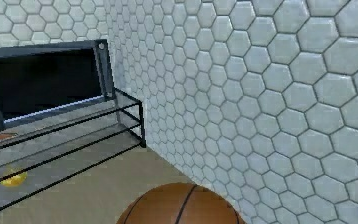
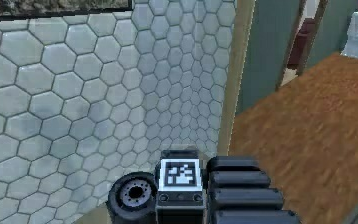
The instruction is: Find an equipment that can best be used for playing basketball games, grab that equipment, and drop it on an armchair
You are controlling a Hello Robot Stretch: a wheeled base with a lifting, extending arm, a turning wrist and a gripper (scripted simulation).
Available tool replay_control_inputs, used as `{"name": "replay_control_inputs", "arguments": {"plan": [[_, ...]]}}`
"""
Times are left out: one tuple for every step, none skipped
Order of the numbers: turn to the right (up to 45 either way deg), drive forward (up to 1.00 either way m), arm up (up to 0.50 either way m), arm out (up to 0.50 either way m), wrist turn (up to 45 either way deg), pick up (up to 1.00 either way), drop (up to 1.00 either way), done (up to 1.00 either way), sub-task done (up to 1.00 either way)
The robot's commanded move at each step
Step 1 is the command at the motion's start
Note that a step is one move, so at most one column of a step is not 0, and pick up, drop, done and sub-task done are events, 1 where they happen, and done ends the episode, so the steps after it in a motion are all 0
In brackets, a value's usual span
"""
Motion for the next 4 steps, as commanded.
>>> {"name": "replay_control_inputs", "arguments": {"plan": [[0.0,0.2,0.0,0.0,0.0,0.0,0.0,0.0,0.0],[-45.0,0.0,0.0,0.0,0.0,0.0,0.0,0.0,0.0],[-45.0,0.0,0.0,0.0,0.0,0.0,0.0,0.0,0.0],[-18.0,0.0,0.0,0.0,0.0,0.0,0.0,0.0,0.0]]}}
